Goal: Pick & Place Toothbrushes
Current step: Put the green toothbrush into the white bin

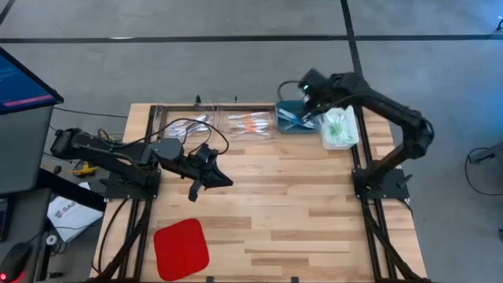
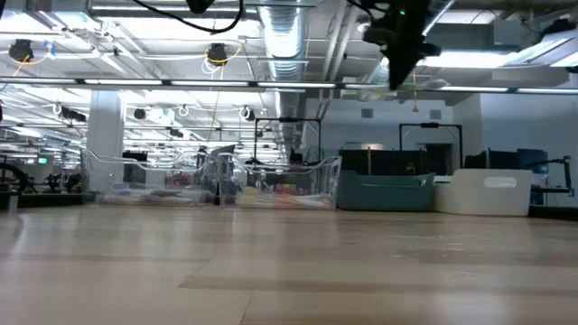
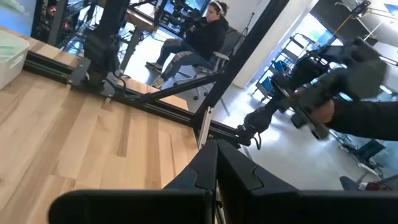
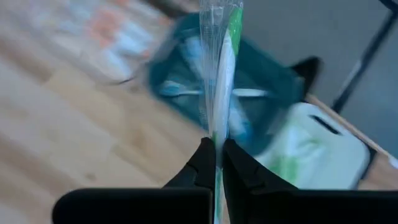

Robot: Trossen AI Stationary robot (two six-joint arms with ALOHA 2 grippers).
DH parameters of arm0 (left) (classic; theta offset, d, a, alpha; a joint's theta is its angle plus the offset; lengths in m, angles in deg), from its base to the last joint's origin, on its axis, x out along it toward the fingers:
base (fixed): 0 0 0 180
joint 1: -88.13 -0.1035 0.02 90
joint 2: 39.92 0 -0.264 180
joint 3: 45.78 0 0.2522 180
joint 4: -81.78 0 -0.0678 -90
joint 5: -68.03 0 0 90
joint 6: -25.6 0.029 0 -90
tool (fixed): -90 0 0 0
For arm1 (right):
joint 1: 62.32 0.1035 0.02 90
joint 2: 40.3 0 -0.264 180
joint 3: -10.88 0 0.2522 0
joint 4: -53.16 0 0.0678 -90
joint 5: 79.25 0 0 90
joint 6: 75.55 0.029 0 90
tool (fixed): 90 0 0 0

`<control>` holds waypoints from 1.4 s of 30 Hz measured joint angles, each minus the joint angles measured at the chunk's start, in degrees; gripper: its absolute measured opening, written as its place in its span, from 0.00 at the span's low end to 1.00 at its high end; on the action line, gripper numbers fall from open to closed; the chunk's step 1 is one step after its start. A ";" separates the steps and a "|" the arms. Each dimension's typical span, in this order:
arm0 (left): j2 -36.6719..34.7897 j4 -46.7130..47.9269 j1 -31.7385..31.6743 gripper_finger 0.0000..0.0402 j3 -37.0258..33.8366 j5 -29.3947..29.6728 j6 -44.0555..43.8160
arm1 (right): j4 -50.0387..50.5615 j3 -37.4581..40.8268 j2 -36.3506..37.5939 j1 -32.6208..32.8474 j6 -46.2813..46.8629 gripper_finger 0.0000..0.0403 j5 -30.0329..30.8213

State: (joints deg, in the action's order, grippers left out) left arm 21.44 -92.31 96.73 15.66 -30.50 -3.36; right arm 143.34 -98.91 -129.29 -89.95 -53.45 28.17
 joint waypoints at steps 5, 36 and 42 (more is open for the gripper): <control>0.01 -0.01 -0.12 0.00 0.00 1.90 0.01 | -2.29 7.98 4.60 -9.80 0.13 0.00 -0.47; 0.00 -0.43 -5.21 0.00 0.00 11.49 -5.00 | -23.91 37.56 3.21 -29.02 -16.76 0.00 -2.61; -0.02 -0.54 -5.21 0.00 0.00 14.44 -5.76 | -27.19 39.61 2.36 -28.27 -18.54 0.00 -0.81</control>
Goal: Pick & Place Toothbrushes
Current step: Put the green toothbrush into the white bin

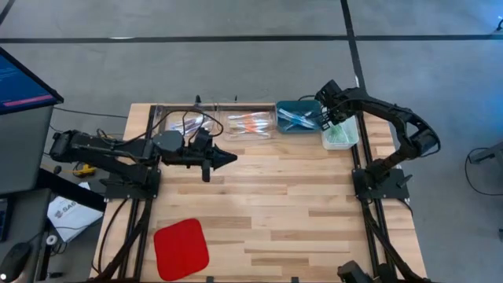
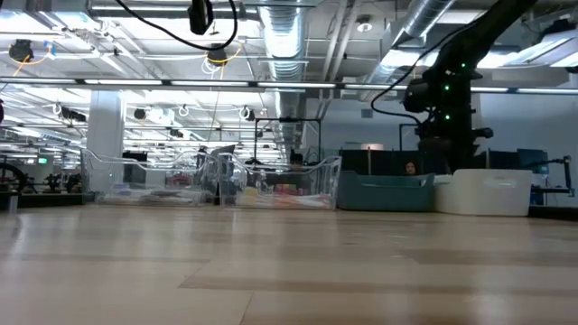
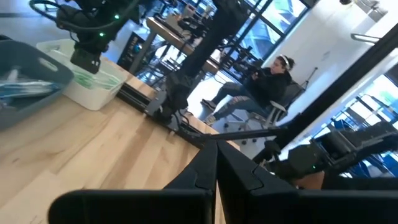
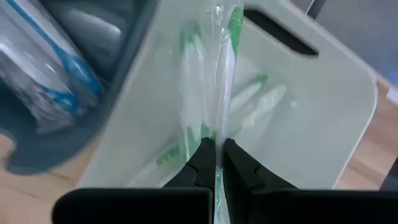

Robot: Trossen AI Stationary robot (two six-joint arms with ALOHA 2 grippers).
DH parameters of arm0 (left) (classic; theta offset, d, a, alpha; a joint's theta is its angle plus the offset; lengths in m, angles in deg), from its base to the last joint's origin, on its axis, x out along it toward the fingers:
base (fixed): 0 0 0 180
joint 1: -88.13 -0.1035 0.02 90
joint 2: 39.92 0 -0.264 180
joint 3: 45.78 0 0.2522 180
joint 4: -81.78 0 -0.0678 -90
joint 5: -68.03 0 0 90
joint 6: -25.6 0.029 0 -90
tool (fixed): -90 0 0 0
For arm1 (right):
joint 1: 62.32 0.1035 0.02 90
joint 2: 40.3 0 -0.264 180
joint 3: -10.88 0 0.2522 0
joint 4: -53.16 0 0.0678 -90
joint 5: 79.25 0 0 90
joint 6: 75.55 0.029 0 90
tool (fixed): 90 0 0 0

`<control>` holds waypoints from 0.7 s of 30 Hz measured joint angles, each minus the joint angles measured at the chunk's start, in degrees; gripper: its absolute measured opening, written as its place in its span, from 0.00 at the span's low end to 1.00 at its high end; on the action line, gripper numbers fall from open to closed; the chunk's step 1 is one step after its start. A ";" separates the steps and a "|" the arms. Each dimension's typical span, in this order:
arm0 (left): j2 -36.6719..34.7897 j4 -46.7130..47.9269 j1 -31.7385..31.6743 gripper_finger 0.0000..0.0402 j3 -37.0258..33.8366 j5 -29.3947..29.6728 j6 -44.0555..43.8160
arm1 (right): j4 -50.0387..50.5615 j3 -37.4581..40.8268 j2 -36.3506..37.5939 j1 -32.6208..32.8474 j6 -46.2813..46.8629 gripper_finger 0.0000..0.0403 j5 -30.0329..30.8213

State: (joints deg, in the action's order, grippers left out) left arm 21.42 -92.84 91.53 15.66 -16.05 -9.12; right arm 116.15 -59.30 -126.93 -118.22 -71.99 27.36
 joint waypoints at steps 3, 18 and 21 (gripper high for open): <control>0.02 -0.18 -0.75 0.00 0.00 0.79 0.00 | -1.36 0.61 0.06 0.00 -1.04 0.00 0.46; 0.02 -1.18 -3.10 0.00 0.00 1.70 -0.22 | -3.08 5.17 0.06 2.27 -6.59 0.13 4.45; 0.02 -1.14 -3.12 0.00 0.00 2.27 -0.20 | -3.16 5.15 0.06 2.20 -6.77 0.18 4.45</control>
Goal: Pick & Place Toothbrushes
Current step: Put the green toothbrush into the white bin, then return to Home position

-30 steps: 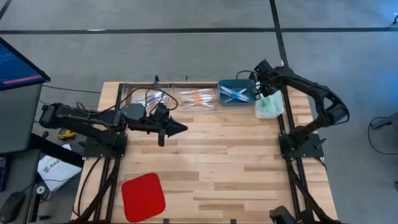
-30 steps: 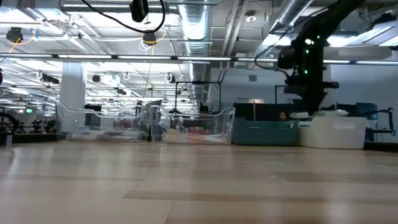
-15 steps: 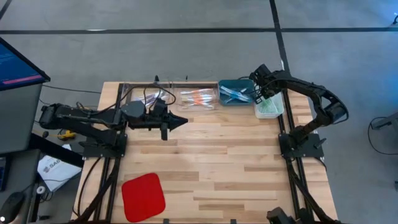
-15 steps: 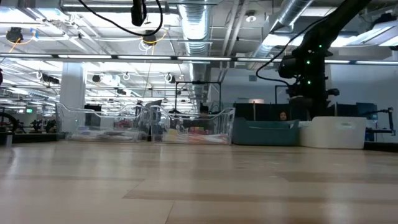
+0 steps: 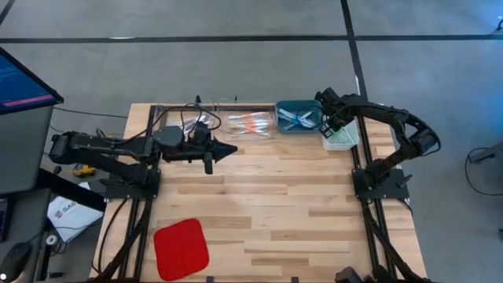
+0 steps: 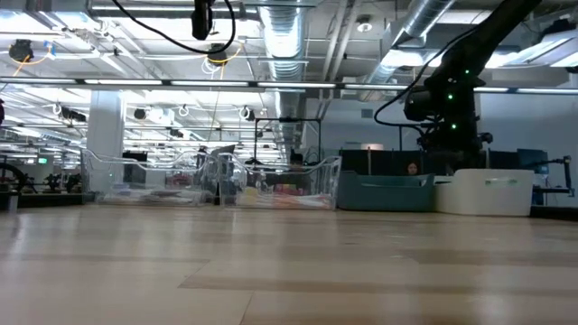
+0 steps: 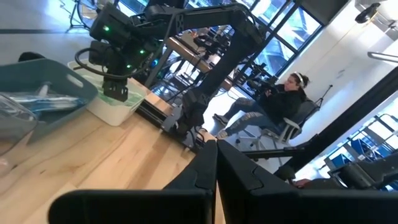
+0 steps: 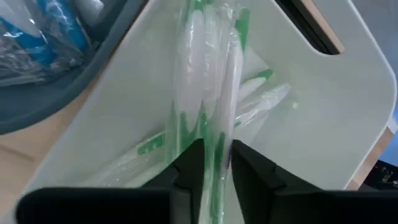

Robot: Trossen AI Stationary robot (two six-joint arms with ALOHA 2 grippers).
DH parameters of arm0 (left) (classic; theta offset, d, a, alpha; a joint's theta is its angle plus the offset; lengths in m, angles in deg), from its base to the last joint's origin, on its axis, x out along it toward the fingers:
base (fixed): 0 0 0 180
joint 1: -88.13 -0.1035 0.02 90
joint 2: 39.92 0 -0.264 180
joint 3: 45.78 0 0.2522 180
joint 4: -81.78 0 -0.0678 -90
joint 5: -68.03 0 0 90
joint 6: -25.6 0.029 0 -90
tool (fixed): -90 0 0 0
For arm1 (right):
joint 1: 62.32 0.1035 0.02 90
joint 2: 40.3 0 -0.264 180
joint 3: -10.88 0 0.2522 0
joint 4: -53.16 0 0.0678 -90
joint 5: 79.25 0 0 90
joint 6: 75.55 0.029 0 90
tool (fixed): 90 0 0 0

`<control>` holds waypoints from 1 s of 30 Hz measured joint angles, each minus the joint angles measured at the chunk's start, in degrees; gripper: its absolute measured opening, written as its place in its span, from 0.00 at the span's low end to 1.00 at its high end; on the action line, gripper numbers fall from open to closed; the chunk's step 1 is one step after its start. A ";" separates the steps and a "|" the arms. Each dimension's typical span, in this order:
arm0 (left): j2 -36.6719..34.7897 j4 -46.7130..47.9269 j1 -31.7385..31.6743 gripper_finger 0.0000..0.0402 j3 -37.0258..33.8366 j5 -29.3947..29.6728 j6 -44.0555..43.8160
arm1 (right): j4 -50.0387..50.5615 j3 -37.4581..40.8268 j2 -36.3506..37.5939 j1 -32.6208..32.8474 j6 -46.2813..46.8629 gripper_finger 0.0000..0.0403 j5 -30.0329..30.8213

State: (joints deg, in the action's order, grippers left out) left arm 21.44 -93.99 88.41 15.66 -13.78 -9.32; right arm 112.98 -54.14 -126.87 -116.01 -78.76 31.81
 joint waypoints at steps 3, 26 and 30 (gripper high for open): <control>-0.01 -0.02 0.00 0.00 0.00 0.03 0.07 | -0.04 0.00 0.00 0.00 -0.48 0.24 0.00; 0.01 0.13 0.02 0.00 0.00 -1.26 3.14 | 1.40 -7.36 14.29 2.33 3.09 0.56 1.70; 0.01 0.34 0.02 0.00 0.00 -2.48 4.61 | 1.81 -11.84 16.52 3.96 7.38 0.51 -1.04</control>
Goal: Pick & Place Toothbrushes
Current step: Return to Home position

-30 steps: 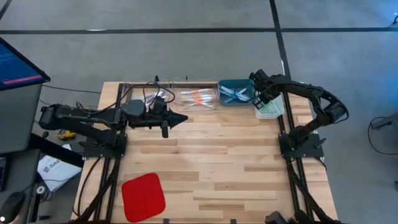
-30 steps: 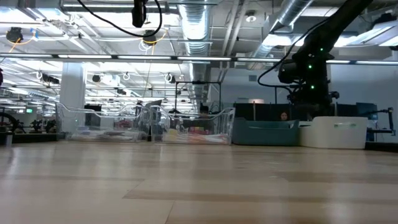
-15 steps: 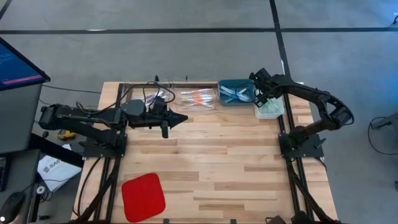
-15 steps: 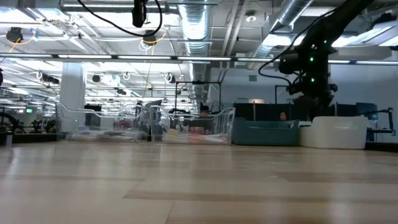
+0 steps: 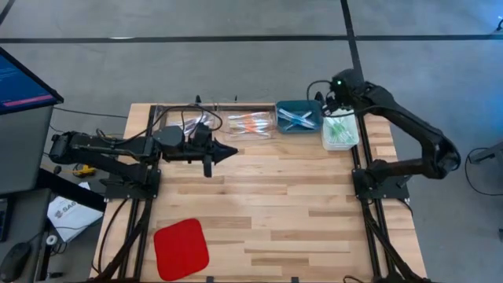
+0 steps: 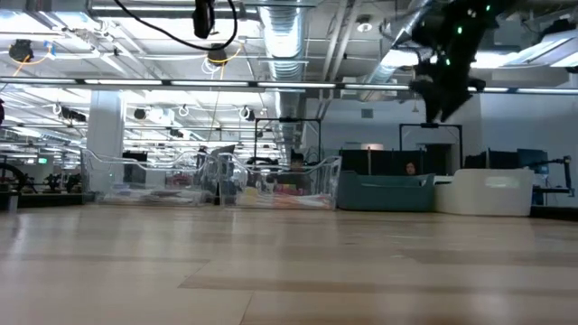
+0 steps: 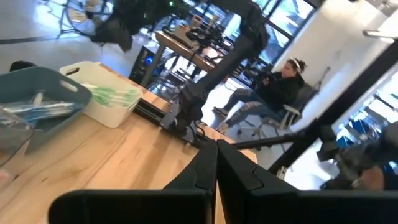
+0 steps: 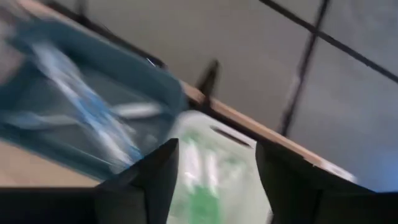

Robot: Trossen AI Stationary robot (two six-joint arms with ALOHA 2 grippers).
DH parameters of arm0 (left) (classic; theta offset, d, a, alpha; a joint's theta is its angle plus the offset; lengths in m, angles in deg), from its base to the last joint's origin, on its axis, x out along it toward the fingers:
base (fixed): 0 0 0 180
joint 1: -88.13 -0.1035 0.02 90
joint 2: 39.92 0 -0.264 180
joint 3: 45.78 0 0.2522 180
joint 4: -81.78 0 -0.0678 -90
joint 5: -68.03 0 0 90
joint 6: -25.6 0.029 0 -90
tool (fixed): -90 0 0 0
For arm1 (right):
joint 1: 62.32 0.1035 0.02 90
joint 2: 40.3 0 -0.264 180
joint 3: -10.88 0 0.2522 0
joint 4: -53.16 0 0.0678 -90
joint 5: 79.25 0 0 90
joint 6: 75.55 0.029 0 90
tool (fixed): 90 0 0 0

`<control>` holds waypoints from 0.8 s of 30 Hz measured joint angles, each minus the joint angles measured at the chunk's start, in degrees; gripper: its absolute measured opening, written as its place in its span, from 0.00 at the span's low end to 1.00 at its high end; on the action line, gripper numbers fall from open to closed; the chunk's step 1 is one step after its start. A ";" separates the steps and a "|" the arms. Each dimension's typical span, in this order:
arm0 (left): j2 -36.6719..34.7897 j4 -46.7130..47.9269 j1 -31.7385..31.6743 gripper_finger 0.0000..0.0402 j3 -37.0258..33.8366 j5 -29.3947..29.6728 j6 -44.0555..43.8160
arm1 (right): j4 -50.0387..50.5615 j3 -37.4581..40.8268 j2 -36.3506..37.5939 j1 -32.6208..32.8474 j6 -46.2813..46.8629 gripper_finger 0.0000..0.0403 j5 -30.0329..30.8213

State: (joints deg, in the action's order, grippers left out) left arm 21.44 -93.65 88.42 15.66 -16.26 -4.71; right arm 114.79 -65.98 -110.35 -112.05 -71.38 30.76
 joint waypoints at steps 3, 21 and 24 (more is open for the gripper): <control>-0.02 0.33 0.00 0.00 0.00 -1.64 1.86 | 0.01 -3.15 1.18 1.72 4.02 0.44 -5.26; -0.02 2.68 0.37 0.00 0.00 -12.87 9.99 | -6.91 -8.95 6.47 27.94 33.44 0.01 -17.08; -0.02 2.57 0.97 0.00 -0.01 -13.17 9.94 | -10.58 -8.95 6.40 34.38 34.53 0.00 -17.26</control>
State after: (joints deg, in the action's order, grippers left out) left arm 21.42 -91.07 89.39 15.65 -29.43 5.24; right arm 104.21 -74.93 -103.95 -77.68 -36.85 13.51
